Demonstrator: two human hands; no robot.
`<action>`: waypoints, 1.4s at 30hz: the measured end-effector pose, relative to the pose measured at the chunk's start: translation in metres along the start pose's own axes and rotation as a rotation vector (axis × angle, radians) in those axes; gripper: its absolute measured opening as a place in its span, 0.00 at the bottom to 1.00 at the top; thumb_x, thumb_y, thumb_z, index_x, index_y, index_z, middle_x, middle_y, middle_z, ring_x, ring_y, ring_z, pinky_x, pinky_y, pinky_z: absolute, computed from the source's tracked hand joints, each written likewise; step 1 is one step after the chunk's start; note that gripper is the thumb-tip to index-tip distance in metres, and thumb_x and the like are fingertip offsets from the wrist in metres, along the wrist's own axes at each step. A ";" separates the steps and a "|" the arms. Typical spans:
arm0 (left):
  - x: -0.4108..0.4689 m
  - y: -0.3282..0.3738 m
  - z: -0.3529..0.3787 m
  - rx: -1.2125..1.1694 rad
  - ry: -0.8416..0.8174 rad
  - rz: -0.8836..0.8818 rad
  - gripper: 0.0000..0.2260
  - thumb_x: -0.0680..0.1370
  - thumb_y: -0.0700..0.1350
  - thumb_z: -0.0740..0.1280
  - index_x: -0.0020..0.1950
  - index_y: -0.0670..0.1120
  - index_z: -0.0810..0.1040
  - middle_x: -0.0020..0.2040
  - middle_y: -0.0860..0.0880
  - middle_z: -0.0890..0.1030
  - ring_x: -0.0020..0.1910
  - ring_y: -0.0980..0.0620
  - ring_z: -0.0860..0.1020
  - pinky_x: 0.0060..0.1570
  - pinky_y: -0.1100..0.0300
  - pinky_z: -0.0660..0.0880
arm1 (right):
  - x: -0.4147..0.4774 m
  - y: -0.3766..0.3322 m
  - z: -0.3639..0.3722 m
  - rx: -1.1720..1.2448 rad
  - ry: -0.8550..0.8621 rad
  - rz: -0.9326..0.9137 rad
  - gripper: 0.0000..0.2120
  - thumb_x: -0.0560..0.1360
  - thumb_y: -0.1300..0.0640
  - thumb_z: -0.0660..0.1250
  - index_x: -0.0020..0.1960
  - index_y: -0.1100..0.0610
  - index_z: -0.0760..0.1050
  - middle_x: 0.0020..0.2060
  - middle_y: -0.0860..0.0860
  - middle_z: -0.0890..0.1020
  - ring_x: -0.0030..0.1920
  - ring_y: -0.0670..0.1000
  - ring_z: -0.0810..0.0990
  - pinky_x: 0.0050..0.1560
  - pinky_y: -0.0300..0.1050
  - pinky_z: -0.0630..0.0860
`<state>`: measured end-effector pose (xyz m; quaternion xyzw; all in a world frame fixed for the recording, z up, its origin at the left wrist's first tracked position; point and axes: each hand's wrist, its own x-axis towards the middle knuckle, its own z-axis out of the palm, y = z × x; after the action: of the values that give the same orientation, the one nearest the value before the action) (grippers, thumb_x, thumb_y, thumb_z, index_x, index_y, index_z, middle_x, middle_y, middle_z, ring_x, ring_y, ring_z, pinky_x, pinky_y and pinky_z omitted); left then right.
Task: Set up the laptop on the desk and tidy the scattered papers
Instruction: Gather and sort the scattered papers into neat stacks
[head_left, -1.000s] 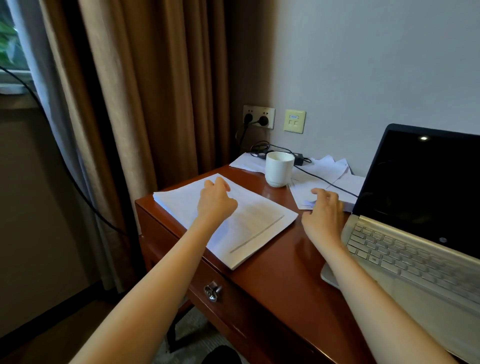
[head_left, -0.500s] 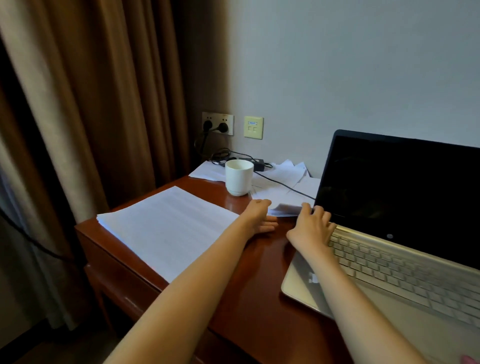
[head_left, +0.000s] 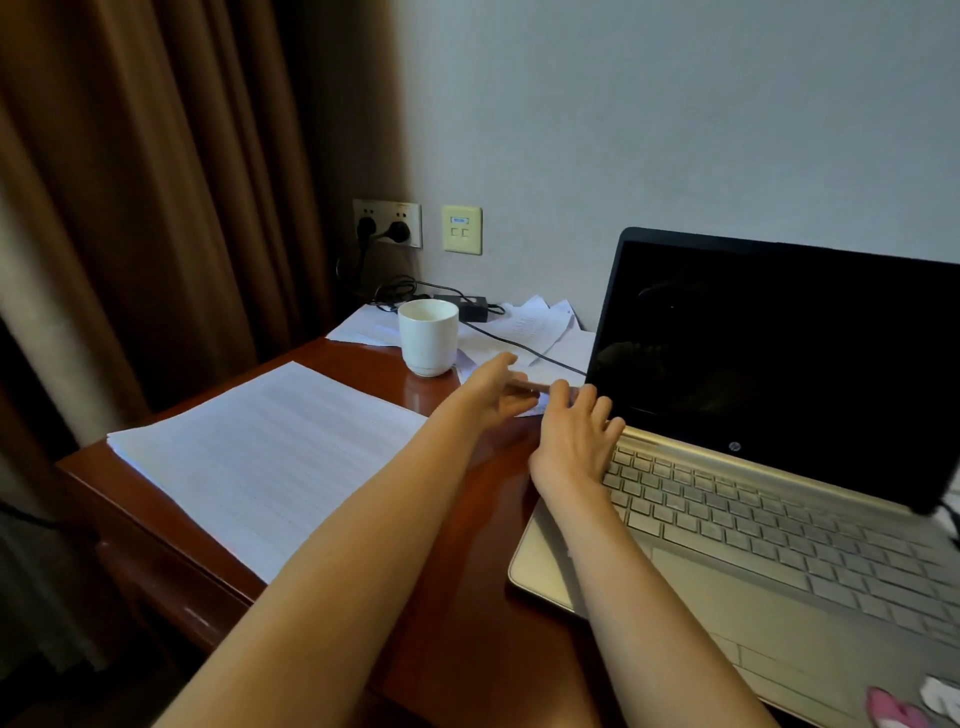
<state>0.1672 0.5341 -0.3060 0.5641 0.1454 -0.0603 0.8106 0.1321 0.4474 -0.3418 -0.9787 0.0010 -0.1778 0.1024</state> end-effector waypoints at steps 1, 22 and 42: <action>-0.002 0.004 -0.001 -0.006 0.002 0.014 0.14 0.82 0.44 0.54 0.40 0.40 0.69 0.38 0.43 0.73 0.36 0.50 0.74 0.36 0.62 0.75 | 0.000 0.000 0.000 -0.007 0.000 -0.008 0.30 0.72 0.64 0.66 0.70 0.54 0.57 0.65 0.56 0.64 0.65 0.57 0.63 0.62 0.49 0.61; -0.064 0.059 -0.034 0.289 0.106 0.321 0.14 0.77 0.41 0.64 0.61 0.38 0.75 0.44 0.45 0.78 0.39 0.53 0.79 0.36 0.67 0.79 | -0.003 -0.004 -0.013 0.270 -0.090 -0.049 0.18 0.76 0.58 0.62 0.65 0.55 0.70 0.63 0.56 0.71 0.63 0.58 0.67 0.61 0.47 0.65; -0.140 0.048 -0.178 0.239 0.340 0.300 0.13 0.74 0.31 0.57 0.42 0.40 0.81 0.44 0.48 0.80 0.41 0.51 0.79 0.32 0.69 0.78 | -0.008 0.002 -0.023 2.230 -0.679 0.614 0.26 0.78 0.39 0.52 0.61 0.60 0.70 0.50 0.61 0.78 0.51 0.61 0.77 0.53 0.56 0.74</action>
<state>0.0171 0.7077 -0.2782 0.6730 0.1862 0.1397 0.7021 0.1164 0.4411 -0.3241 -0.3080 0.0528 0.2174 0.9247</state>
